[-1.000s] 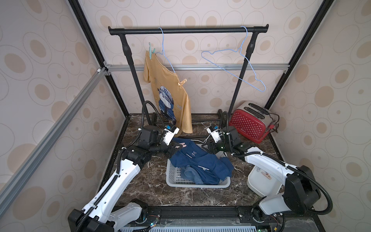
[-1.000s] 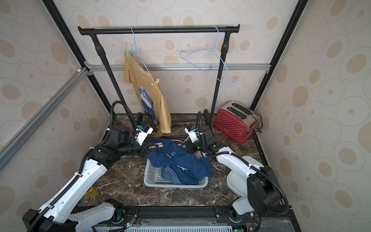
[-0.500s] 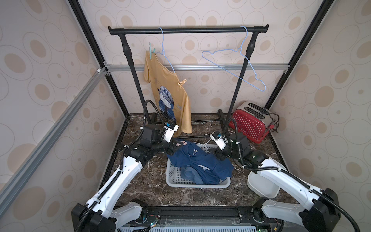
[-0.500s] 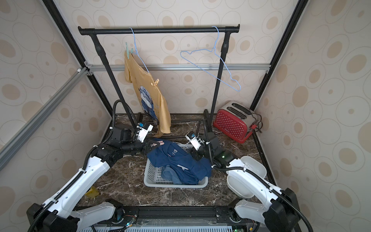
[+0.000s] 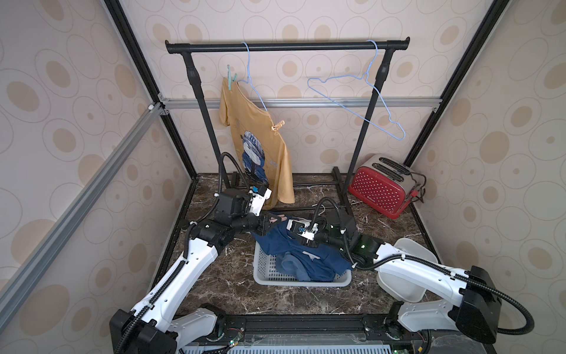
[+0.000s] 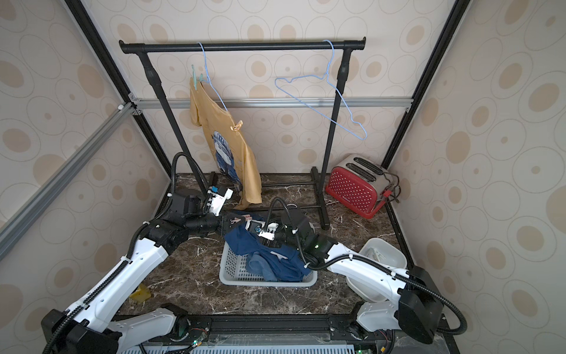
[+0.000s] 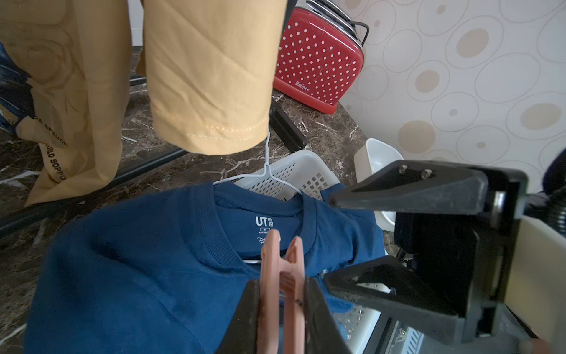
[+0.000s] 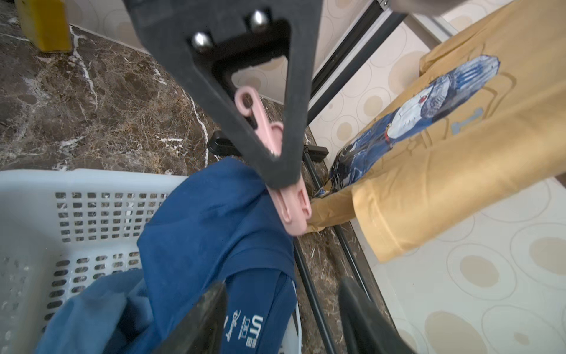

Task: Remove the clothespins securing t-shirts to the hanger
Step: Place the clothespin in the storage box.

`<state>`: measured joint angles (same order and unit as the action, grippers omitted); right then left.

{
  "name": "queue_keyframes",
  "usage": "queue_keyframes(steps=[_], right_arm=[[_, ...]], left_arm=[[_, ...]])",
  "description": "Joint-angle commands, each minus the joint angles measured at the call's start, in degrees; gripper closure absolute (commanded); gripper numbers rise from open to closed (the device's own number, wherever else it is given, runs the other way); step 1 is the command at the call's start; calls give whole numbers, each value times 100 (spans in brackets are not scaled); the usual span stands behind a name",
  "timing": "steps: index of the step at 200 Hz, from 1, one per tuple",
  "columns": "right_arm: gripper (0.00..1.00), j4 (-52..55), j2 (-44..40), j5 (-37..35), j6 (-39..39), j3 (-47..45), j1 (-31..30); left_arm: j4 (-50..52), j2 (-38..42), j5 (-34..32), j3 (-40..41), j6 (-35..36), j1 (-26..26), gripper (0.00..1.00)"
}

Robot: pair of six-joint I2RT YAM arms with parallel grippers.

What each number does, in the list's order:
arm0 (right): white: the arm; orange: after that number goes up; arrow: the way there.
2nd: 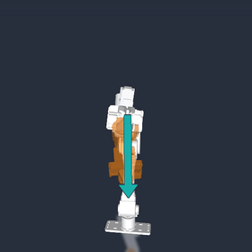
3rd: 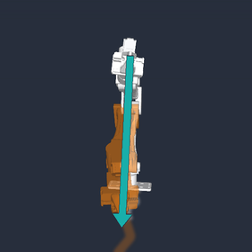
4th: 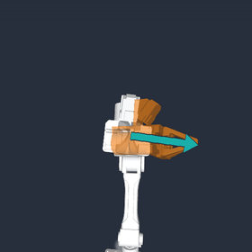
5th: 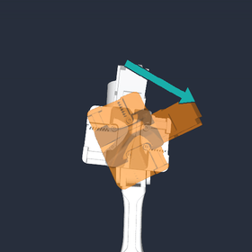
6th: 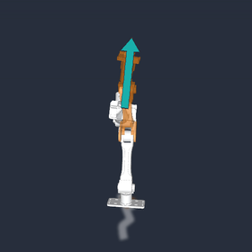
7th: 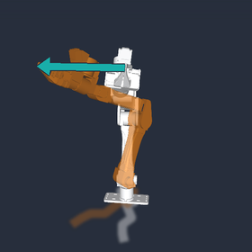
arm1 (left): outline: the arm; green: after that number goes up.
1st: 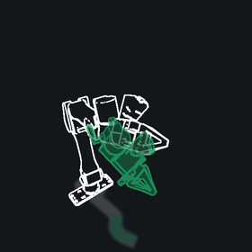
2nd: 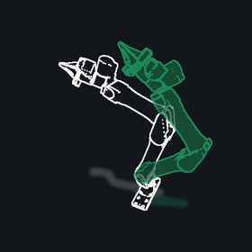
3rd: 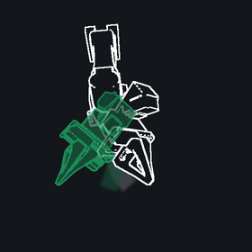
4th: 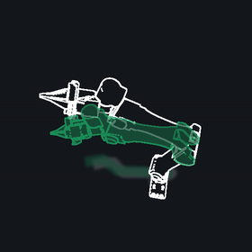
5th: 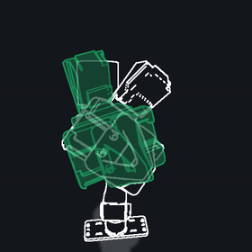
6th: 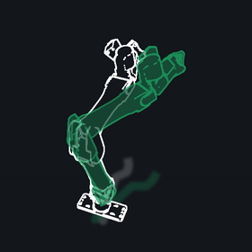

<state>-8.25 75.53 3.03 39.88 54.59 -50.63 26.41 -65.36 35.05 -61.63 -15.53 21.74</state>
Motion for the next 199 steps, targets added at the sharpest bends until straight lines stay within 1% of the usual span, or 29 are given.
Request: queue_keyframes(steps=[1,32,69,199], right_arm=[[41,-351,192,47,362,252,-107],[46,-503,386,20,399,403,-164],[56,-528,554,84,442,550,-169],[71,-481,854,146,577,780,-175]], left_arm=[[66,-47,114,-130,-246,-20,78],[57,-39,131,-138,-285,-20,78],[13,-71,167,-139,-371,-21,78],[-41,-124,175,-139,-714,-21,79]])
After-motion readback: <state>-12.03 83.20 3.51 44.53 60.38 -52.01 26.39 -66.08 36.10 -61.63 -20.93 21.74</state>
